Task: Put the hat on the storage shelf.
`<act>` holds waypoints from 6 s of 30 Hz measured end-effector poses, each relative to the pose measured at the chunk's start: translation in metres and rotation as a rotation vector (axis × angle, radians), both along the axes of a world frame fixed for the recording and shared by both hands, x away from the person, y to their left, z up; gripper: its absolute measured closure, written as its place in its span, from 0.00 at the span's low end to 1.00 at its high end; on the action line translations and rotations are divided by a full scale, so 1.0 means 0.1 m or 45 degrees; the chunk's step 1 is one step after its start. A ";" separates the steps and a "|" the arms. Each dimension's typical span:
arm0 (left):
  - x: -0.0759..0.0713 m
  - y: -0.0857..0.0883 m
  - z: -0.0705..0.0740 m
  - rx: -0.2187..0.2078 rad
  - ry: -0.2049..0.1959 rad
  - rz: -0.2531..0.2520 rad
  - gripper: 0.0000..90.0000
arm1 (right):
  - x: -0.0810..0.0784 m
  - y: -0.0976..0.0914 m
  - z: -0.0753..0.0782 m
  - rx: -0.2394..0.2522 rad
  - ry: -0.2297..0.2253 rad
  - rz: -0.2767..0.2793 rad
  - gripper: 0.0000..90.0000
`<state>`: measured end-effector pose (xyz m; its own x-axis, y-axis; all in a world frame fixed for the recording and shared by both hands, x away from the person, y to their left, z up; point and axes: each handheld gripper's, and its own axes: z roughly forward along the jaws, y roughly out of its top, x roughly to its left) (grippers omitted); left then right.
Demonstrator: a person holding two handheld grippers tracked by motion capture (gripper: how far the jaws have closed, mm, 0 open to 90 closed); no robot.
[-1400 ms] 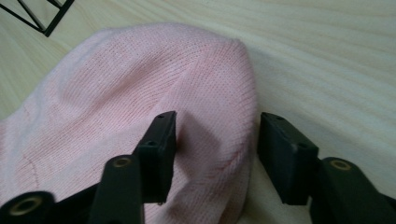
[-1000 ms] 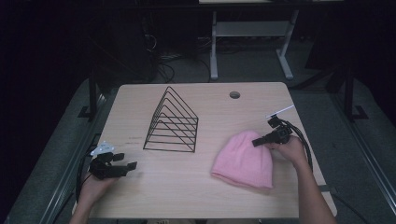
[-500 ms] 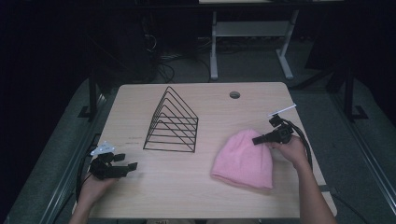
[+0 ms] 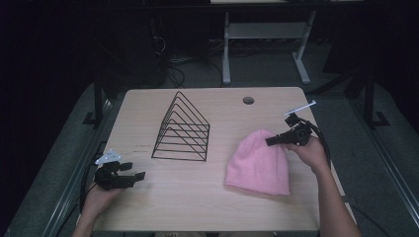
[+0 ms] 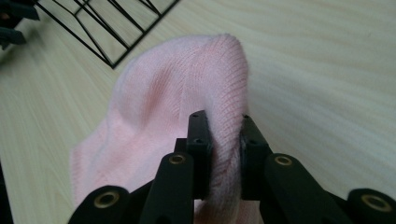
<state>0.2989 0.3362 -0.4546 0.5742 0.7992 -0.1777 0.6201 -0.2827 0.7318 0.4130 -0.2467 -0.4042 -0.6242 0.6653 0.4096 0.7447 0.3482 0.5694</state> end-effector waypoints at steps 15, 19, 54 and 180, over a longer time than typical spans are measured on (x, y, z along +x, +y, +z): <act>0.05 0.03 0.12 -0.052 0.011 -0.011 0.28 | -0.03 -0.01 0.36 0.053 -0.098 0.028 0.88; 0.06 0.02 0.16 -0.031 0.016 -0.036 0.28 | -0.02 -0.02 0.48 0.051 -0.124 0.032 0.88; 0.28 -0.20 0.91 -0.040 -0.056 -0.323 0.28 | -0.05 0.12 1.42 0.131 -0.352 0.120 0.88; 1.11 -0.46 1.61 0.023 -0.052 -0.424 0.91 | 0.48 2.28 2.21 0.290 -0.508 0.555 0.88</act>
